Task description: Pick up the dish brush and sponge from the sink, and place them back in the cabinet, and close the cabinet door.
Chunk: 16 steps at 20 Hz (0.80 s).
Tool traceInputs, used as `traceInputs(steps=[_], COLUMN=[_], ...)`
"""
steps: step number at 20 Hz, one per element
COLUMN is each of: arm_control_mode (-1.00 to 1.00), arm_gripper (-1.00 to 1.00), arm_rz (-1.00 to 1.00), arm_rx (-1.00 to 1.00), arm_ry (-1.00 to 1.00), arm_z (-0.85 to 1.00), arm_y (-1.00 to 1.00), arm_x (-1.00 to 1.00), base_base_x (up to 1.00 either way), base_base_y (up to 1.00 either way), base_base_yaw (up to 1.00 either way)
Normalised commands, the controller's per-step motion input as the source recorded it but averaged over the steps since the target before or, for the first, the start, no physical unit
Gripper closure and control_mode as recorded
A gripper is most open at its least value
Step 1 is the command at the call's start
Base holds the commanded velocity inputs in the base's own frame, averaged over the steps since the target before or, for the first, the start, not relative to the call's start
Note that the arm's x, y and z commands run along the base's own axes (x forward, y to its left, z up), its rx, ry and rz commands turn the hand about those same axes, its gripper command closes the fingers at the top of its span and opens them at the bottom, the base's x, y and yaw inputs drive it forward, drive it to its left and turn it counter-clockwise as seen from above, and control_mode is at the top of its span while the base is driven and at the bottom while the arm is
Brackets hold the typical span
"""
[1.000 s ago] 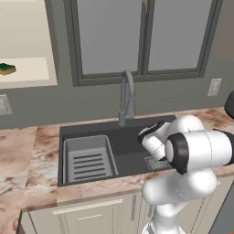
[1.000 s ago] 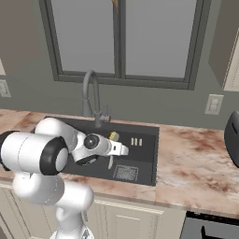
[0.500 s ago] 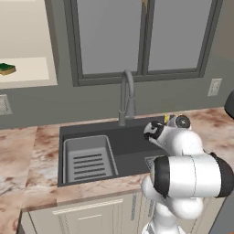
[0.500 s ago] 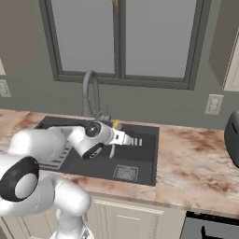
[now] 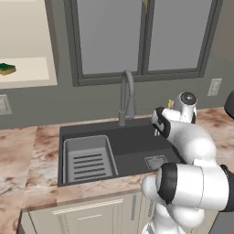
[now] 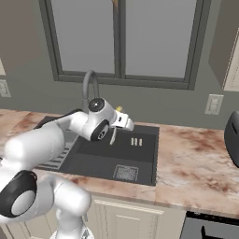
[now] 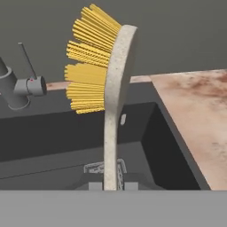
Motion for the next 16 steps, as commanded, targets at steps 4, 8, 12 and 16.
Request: traceInputs(steps=[4, 8, 12, 16], arm_control_mode=[-1.0, -1.0, -1.0, -1.0], arm_gripper=[1.0, 1.0, 1.0, 1.0], arm_rz=[0.0, 0.0, 0.0, 0.0], arm_rx=[0.0, 0.0, 0.0, 0.0], arm_ry=[0.01, 0.02, 0.04, 0.04], arm_z=[0.16, 0.14, 0.15, 0.2], arm_y=[0.0, 0.0, 0.0, 0.0], arm_x=[-0.12, -0.28, -0.4, -0.47], base_base_x=[0.0, 0.0, 0.0, 0.0], base_base_y=[0.0, 0.0, 0.0, 0.0], base_base_yaw=[0.0, 0.0, 0.0, 0.0])
